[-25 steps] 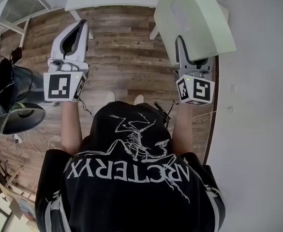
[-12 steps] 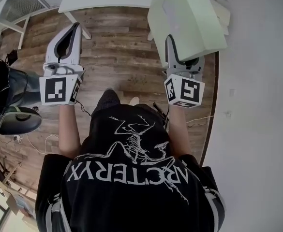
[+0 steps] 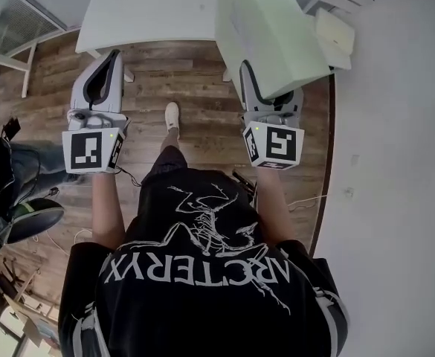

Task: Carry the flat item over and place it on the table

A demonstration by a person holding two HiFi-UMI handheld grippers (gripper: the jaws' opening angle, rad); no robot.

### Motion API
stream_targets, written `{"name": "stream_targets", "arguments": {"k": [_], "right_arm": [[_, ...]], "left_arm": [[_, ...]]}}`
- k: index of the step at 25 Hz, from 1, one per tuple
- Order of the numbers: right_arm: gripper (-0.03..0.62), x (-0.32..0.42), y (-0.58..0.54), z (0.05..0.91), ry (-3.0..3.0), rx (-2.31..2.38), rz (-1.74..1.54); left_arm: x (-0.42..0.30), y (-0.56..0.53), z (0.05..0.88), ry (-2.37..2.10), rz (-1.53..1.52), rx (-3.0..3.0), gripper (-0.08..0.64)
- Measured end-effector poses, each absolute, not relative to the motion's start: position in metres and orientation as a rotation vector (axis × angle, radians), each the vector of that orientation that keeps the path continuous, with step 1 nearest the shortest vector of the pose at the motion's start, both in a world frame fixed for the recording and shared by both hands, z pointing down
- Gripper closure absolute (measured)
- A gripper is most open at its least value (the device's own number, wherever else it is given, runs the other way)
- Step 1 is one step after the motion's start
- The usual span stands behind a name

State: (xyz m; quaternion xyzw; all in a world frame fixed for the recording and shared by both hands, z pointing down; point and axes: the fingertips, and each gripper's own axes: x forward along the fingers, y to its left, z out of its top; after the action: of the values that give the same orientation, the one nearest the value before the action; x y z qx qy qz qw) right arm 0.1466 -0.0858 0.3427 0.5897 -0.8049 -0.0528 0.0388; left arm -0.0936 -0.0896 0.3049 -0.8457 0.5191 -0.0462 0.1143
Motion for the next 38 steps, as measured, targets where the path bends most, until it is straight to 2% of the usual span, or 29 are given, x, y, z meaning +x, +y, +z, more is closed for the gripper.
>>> {"name": "stream_targets", "arguments": {"k": [8,13,23,38], "right_arm": [[0.340,0.108,-0.236,0.329,-2.372,1.920,-0.214],[0.341,0.102,-0.295,0.332,-2.303,1.954,-0.168],[0.339,0.119,-0.365,0.352,-2.308,1.985,-0.031],[0.341,0.128,-0.441,0.506,-2.210,1.845,0.174]], "left_arm": [[-0.137,-0.265,0.296,1.421,-0.128,-2.536,0.565],[-0.143,-0.325,0.306,1.361,-0.193,-2.610,0.565],[-0.150,-0.372,0.310,1.388,-0.165,-2.585,0.565],[-0.123,-0.373,0.319,1.436,-0.250,-2.581,0.565]]}}
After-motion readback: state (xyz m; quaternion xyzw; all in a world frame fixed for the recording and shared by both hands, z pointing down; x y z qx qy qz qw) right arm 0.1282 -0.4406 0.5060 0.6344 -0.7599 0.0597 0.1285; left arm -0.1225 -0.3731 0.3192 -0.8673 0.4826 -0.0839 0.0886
